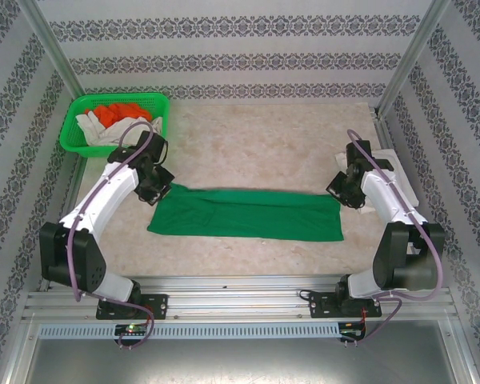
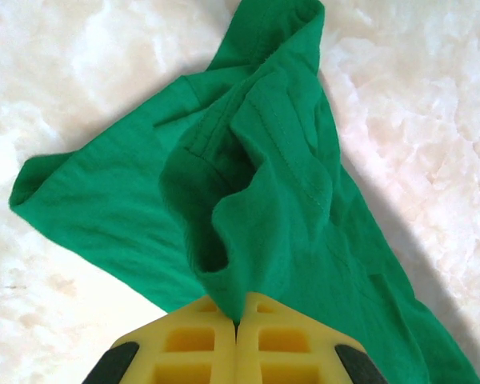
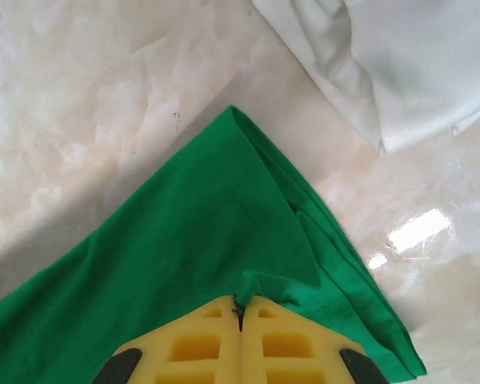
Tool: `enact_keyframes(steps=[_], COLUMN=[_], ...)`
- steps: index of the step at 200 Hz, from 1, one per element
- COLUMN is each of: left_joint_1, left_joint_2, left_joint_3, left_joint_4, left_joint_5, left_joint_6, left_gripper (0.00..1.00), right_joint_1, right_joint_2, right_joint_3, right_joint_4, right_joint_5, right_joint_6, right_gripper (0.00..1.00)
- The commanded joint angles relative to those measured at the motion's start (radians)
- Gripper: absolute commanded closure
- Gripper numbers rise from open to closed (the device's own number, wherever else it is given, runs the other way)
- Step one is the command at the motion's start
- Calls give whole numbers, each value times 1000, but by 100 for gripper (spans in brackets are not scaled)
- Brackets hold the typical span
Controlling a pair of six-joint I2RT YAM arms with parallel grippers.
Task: Fold and stack the t-shirts
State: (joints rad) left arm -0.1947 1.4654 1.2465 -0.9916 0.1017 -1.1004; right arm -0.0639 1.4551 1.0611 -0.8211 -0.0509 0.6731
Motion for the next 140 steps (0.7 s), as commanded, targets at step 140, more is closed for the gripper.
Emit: enact_keyframes(steps=[140], left_joint_1=[1], left_joint_2=[-95], left_joint_3=[-171], left_joint_4=[-49], left_joint_5=[-13], left_joint_6=[-30], left_gripper=[100], right_joint_1=[-19], right_joint_2=[-3], right_joint_3=[56], right_joint_4=[86], right_joint_5=[18], right_joint_6=[-8], right_gripper=[100])
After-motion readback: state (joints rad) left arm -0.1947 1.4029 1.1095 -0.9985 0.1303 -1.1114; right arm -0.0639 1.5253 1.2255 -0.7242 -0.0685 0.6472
